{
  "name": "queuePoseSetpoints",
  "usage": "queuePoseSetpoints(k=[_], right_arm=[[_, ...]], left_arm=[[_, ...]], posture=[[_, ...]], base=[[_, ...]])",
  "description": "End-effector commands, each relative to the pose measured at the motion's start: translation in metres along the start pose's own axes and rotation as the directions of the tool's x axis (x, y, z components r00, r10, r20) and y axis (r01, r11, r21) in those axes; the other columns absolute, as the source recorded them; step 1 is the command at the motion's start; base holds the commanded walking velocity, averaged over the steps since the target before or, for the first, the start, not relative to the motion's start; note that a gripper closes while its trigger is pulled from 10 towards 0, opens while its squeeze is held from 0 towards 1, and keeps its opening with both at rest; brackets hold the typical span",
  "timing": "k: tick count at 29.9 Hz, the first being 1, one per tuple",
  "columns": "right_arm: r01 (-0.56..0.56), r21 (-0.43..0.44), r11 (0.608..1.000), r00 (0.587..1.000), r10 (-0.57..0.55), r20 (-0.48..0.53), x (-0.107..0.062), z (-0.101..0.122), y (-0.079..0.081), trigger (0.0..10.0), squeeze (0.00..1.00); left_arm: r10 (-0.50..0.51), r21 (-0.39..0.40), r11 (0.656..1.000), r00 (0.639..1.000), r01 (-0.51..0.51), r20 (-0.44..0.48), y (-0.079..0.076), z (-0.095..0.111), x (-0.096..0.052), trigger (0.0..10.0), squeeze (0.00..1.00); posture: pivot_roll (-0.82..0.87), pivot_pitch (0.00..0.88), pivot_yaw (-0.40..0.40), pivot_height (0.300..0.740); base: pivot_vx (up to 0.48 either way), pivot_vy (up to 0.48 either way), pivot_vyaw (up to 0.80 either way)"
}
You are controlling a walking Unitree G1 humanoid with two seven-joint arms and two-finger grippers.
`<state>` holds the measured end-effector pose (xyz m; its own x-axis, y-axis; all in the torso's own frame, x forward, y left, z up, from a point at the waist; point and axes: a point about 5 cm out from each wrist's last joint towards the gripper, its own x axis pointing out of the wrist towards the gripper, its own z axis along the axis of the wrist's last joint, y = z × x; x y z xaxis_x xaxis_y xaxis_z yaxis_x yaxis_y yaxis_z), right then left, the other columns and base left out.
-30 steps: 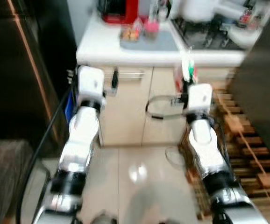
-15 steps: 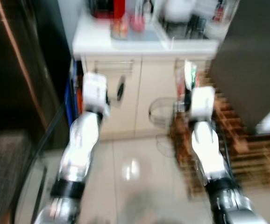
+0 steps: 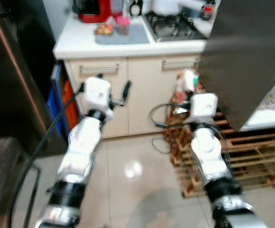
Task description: Restocking fridge
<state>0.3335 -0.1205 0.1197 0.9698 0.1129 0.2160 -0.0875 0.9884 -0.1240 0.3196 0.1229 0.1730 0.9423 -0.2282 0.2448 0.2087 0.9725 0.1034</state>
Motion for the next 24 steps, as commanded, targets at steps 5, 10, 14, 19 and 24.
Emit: queuePoseSetpoints(k=[5,10,14,19,24], right_arm=[[0.006,-0.040,0.999,1.000,-0.007,-0.012,-0.003,-0.002,-0.022,10.0,0.00],[0.023,-0.029,0.999,0.999,-0.024,-0.024,-0.005,-0.003,-0.026,10.0,0.00],[0.044,-0.014,0.999,0.998,-0.045,-0.047,-0.008,-0.007,-0.033,10.0,0.00],[0.068,-0.007,0.998,0.994,-0.068,-0.081,-0.009,-0.014,-0.044,10.0,0.00],[0.067,0.001,0.998,0.994,-0.067,-0.081,-0.002,-0.010,-0.045,10.0,0.00]], left_arm=[[-0.011,-0.047,0.999,1.000,0.012,0.018,-0.016,0.003,0.006,10.0,0.00],[-0.011,-0.032,0.999,1.000,0.012,0.010,-0.015,0.002,0.007,10.0,0.00],[-0.012,-0.030,0.999,1.000,0.013,0.017,-0.013,0.003,0.008,10.0,0.00],[-0.015,-0.024,1.000,0.999,0.016,0.043,-0.009,0.006,0.008,10.0,0.00],[-0.010,-0.026,1.000,0.999,0.011,0.042,-0.010,0.005,0.007,10.0,0.00]], posture=[[-0.14,0.000,0.009,0.740],[-0.13,0.000,0.010,0.740],[-0.12,0.000,0.009,0.740],[-0.09,0.000,-0.001,0.740],[-0.08,0.000,-0.039,0.740]], base=[[0.055,-0.077,0.00],[0.000,0.000,0.00],[0.000,0.000,0.00],[0.000,0.000,0.00],[0.000,0.000,0.00]])
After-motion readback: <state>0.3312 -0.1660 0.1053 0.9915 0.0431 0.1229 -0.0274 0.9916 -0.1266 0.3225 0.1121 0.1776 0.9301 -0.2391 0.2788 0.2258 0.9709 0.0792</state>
